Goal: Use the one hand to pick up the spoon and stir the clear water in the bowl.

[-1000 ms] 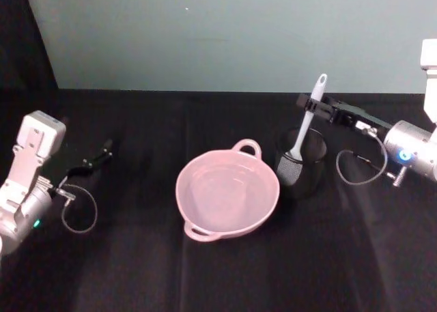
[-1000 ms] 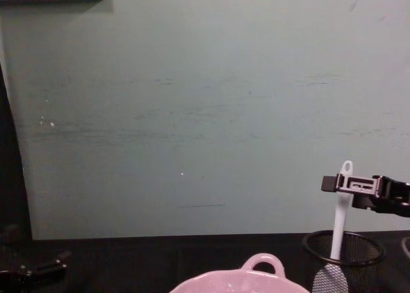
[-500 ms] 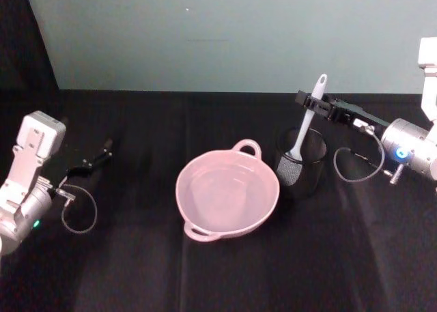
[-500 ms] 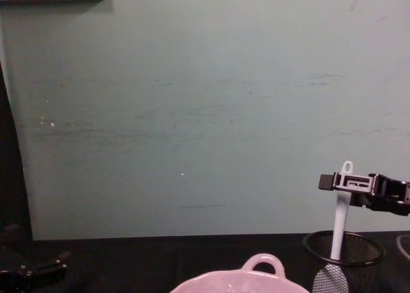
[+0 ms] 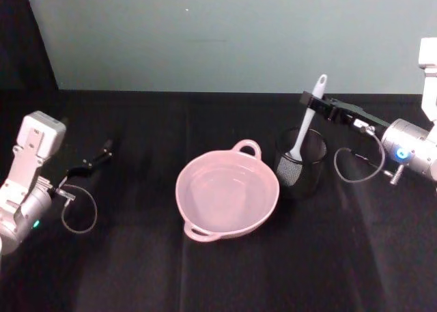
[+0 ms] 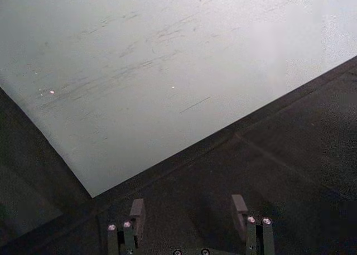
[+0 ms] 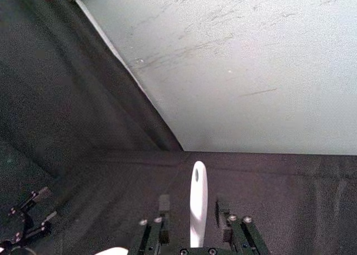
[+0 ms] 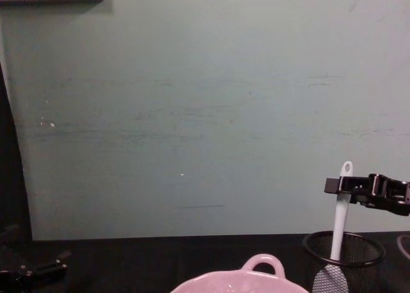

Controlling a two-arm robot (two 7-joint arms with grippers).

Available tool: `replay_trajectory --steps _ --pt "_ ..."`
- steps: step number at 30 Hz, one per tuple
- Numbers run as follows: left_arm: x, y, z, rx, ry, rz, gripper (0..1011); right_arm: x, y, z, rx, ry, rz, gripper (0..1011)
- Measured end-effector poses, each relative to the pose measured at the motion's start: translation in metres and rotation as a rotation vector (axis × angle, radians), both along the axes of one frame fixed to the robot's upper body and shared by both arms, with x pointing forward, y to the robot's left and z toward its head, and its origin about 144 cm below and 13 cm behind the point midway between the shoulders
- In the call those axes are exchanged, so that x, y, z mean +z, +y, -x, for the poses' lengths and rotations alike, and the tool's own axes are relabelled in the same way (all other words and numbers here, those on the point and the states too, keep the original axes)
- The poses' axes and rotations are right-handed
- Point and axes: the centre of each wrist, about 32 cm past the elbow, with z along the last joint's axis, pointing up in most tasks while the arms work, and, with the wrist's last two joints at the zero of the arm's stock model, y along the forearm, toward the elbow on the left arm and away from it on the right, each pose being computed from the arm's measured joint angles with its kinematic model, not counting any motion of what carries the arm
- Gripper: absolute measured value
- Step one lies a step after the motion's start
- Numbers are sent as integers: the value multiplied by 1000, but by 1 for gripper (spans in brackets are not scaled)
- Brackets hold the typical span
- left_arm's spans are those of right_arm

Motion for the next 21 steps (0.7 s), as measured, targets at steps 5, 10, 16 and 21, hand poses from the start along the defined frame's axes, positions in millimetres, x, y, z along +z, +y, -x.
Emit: replay_trajectory --steps 5,10,16,21 --pt "0 0 0 0 0 0 1011 0 0 0 0 0 0 372" --pt "0 0 0 0 0 0 1011 0 0 0 0 1 1 230" --pt "0 0 0 0 0 0 1011 0 0 0 0 1 1 117" --pt "0 0 0 0 0 0 1011 0 0 0 0 1 1 117"
